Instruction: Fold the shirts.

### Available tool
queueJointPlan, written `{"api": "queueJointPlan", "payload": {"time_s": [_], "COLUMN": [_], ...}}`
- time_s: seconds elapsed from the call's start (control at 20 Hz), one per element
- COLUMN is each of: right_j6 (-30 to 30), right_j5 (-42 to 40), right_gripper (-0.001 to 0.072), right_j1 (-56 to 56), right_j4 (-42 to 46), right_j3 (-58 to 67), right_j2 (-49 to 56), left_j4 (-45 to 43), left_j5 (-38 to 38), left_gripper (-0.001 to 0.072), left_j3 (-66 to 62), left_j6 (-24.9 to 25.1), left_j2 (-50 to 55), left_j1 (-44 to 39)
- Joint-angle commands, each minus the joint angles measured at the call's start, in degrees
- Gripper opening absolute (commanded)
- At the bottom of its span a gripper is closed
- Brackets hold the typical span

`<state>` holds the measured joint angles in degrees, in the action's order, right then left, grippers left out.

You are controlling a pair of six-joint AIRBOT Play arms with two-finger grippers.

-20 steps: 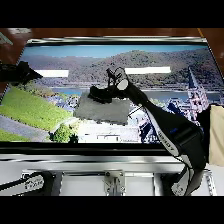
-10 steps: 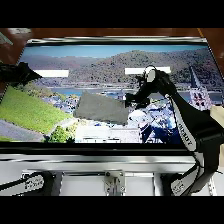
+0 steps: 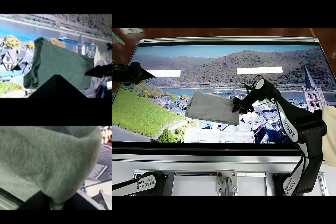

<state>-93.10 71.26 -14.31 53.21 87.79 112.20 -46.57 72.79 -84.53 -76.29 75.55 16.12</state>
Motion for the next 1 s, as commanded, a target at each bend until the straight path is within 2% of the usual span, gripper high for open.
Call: {"api": "queueJointPlan", "payload": {"time_s": [0.0, 0.1, 0.2, 0.3, 0.5, 0.65, 0.8, 0.95], "right_j6": [3.3, 8.1, 9.6, 9.4, 3.9, 2.6, 2.7, 4.4], "right_j5": [-1.3, -0.3, 1.0, 1.7, 2.8, 4.4, 7.7, 11.6], "right_gripper": [0.0061, 0.0059, 0.0059, 0.0059, 0.0059, 0.0059, 0.0059, 0.0059], "right_j1": [-1.5, -0.9, 1.7, 6.0, 18.9, 31.1, 43.7, 54.1], "right_j4": [-3.0, -2.5, -0.9, 1.8, 11.9, 14.3, 17.0, 25.5], "right_j3": [0.1, 1.8, 3.6, 4.7, 6.7, 6.9, 6.9, 6.9], "right_j2": [1.2, 0.2, -3.8, -10.0, -23.4, -31.4, -36.1, -37.3], "left_j4": [3.5, 5.7, 7.8, 9.6, 9.7, 11.8, 14.4, 16.3], "left_j5": [-0.3, -0.4, -0.3, -0.3, -0.1, 1.4, 2.7, 3.1], "left_gripper": [0.0038, 0.0038, 0.0038, 0.0038, 0.0038, 0.0038, 0.0038, 0.0039], "left_j3": [0.0, 0.0, 0.0, 0.0, 0.0, 0.0, 0.0, 0.0], "left_j6": [0.0, 0.0, 0.0, 0.2, 0.2, 0.2, 1.1, 1.3], "left_j2": [0.0, 0.0, 0.0, 0.0, 0.0, -0.1, -0.1, -0.1], "left_j1": [0.0, 0.0, 0.0, 0.0, -0.1, -0.1, -0.1, -0.1]}}
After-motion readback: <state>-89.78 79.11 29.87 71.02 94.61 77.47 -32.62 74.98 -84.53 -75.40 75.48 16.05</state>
